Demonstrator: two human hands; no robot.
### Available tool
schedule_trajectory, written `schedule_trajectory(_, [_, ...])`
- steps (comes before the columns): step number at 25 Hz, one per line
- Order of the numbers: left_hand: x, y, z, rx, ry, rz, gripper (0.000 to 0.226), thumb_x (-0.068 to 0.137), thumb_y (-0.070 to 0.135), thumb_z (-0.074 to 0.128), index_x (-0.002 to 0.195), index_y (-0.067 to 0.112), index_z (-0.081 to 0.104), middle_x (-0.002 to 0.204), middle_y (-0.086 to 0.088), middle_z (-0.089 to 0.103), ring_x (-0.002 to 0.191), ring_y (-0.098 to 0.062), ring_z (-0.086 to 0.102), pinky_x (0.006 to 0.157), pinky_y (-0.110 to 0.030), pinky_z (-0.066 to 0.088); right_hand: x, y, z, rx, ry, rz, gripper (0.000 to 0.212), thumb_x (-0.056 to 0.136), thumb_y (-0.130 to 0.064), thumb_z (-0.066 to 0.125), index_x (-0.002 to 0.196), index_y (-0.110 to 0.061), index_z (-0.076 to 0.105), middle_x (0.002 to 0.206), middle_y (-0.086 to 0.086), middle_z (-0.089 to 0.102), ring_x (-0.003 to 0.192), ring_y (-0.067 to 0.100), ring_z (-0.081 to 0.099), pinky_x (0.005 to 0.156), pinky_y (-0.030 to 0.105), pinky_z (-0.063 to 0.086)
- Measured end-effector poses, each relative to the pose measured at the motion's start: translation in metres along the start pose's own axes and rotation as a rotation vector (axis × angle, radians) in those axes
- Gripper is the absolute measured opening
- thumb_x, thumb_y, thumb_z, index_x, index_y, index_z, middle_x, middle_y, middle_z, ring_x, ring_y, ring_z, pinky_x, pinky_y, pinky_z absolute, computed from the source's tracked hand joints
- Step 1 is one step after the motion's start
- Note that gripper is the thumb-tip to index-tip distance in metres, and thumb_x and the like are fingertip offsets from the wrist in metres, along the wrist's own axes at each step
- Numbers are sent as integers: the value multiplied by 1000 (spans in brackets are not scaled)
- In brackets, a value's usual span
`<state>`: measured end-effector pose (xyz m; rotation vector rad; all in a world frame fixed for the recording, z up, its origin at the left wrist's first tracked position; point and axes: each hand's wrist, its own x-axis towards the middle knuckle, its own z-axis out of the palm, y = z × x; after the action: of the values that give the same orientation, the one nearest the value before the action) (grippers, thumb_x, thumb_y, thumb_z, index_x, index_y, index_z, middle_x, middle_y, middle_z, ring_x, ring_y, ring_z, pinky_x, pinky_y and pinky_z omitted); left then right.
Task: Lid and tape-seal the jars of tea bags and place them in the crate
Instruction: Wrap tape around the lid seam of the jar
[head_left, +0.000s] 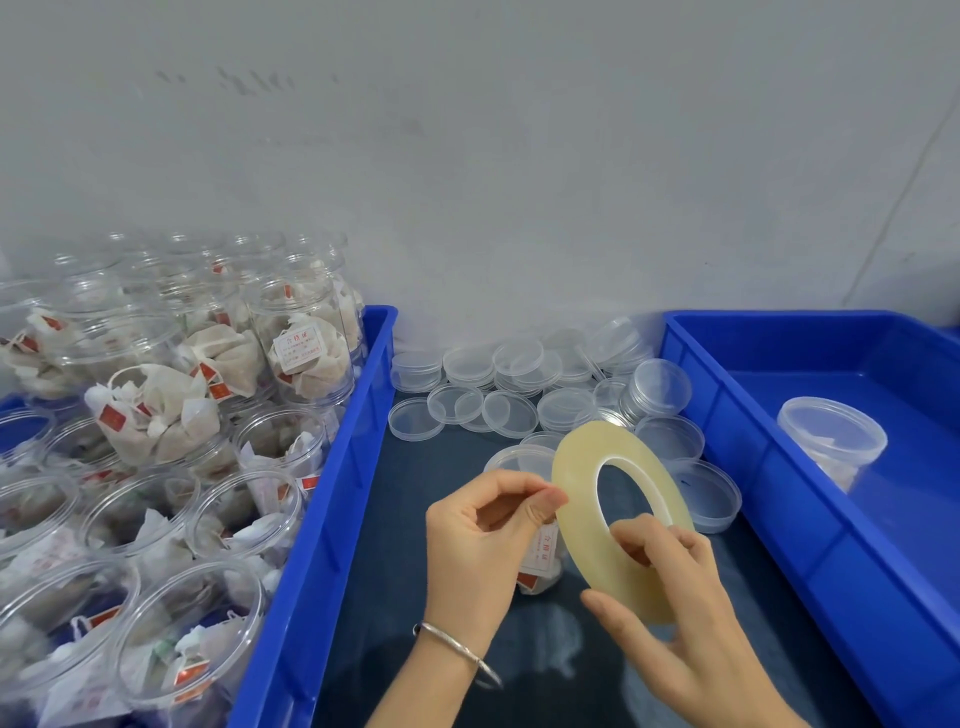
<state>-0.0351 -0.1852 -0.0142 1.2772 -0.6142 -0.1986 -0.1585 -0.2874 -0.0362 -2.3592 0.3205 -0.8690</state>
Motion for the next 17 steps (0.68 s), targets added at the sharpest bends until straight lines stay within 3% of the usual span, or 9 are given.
schedule_trajectory(4, [4,2,-1,237,-146,42,14,89,14,63,75,16,61,70,4,62,69,-5,59,70,-18,47,-1,1,0,11,-20,20,34,72,-61,52,95,-35,54,102,-22,53,96,9,42,76,24,39])
schedule_trajectory(8, [2,3,-4,326,-193,131,16,94,16,56,78,17,55,74,13,57,70,-4,55,69,-11,40,0,3,2,79,-14,128,27,73,-56,59,93,-39,52,107,-21,53,97,6,45,79,15,38])
schedule_trajectory(11, [4,5,-9,275,-197,130,11,90,30,55,90,19,55,95,10,61,89,-11,61,80,-22,48,-1,8,-2,88,10,175,28,72,-48,60,96,-36,54,105,-22,55,95,4,46,78,16,38])
schedule_trajectory(14, [8,4,-12,213,-306,58,42,74,40,76,109,25,58,104,12,63,96,-13,62,84,-25,52,-3,6,-2,79,-15,151,23,72,-47,61,92,-38,53,105,-22,54,96,3,45,77,15,38])
schedule_trajectory(17, [7,1,-8,182,-230,68,34,64,31,81,95,19,72,92,7,69,84,-11,66,78,-21,53,-2,5,0,61,-18,116,22,73,-45,62,92,-35,54,105,-21,54,94,9,46,80,15,37])
